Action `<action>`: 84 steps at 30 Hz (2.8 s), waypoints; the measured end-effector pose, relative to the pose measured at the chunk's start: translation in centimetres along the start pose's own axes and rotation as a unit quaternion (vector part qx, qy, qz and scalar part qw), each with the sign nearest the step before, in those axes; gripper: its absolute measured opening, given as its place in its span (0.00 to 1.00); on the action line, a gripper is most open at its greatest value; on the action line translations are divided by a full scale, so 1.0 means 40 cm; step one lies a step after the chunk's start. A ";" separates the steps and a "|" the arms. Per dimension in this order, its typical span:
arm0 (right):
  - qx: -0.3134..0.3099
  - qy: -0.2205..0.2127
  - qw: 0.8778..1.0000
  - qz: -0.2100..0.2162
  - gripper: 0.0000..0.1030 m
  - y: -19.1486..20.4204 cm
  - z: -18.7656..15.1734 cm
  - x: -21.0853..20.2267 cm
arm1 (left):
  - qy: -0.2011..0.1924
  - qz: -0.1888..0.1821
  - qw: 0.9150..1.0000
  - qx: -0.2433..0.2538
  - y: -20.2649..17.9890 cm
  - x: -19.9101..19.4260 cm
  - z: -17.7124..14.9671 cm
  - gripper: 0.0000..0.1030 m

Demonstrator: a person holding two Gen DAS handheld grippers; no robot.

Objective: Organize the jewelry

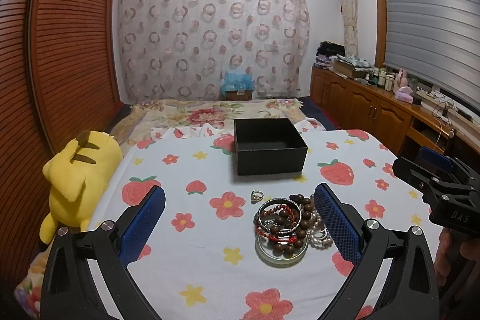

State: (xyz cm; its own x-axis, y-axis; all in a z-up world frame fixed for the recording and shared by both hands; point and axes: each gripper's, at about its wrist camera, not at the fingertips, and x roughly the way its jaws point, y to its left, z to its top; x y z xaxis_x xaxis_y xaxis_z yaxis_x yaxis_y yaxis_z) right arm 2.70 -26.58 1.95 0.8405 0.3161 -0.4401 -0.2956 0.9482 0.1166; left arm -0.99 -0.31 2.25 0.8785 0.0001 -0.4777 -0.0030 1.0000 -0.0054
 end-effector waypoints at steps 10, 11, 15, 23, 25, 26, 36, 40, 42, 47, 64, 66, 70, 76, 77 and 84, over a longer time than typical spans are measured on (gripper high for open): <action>-0.001 -0.001 1.000 0.000 0.98 -0.001 -0.005 0.003 | -0.001 0.000 1.000 0.000 -0.001 0.001 -0.002 0.94; -0.001 -0.002 1.000 0.000 0.98 -0.002 -0.007 0.003 | -0.001 0.000 1.000 0.000 -0.001 0.001 -0.002 0.94; -0.001 -0.002 1.000 0.001 0.98 0.001 -0.009 -0.009 | -0.001 0.000 1.000 0.000 -0.001 0.001 -0.003 0.94; -0.001 -0.003 1.000 0.001 0.98 0.001 -0.010 -0.009 | -0.002 0.000 1.000 -0.001 -0.001 0.000 -0.004 0.93; -0.001 -0.003 1.000 0.001 0.98 0.001 -0.010 -0.009 | -0.001 0.000 1.000 0.000 -0.001 0.000 -0.003 0.93; -0.001 -0.003 1.000 0.002 0.98 0.001 -0.005 -0.011 | -0.001 0.000 1.000 0.000 -0.003 0.001 -0.005 0.94; -0.003 0.001 1.000 0.008 0.98 0.015 0.000 -0.014 | 0.004 -0.001 1.000 0.001 -0.009 0.007 -0.011 0.93; -0.007 0.012 1.000 0.014 0.98 0.020 -0.006 0.004 | 0.019 -0.004 1.000 0.003 -0.011 0.024 -0.026 0.93; -0.011 0.018 1.000 0.016 0.98 0.023 -0.008 0.014 | 0.027 -0.006 1.000 0.007 -0.006 0.038 -0.037 0.94; -0.019 0.032 0.999 0.037 0.98 0.005 -0.057 0.041 | 0.052 -0.015 0.998 0.009 0.012 0.077 -0.061 0.94; -0.035 0.096 0.992 0.068 0.76 -0.005 -0.150 0.099 | 0.119 -0.081 0.989 0.027 -0.007 0.199 -0.099 0.93; -0.034 0.099 0.992 0.070 0.73 -0.006 -0.152 0.100 | 0.128 -0.093 0.987 0.031 -0.016 0.220 -0.096 0.93; -0.035 0.107 0.991 0.072 0.70 -0.012 -0.150 0.103 | 0.151 -0.129 0.980 0.025 -0.029 0.264 -0.089 0.87; -0.046 0.115 0.990 0.072 0.67 -0.013 -0.147 0.114 | 0.185 -0.147 0.971 0.025 -0.051 0.322 -0.092 0.67; -0.046 0.115 0.990 0.072 0.67 -0.013 -0.147 0.114 | 0.187 -0.148 0.971 0.025 -0.054 0.328 -0.092 0.65; -0.052 0.118 0.989 0.073 0.67 -0.016 -0.139 0.121 | 0.197 -0.150 0.968 0.032 -0.070 0.354 -0.089 0.64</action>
State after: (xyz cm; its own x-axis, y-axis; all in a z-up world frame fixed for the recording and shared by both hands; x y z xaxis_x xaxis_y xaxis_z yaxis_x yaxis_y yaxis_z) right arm 4.42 -25.84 -5.22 0.6595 0.4211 -0.6226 -0.4606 0.8810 0.1079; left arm 9.76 -3.14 -7.64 0.5847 -0.2810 -0.7610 0.2655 0.9527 -0.1478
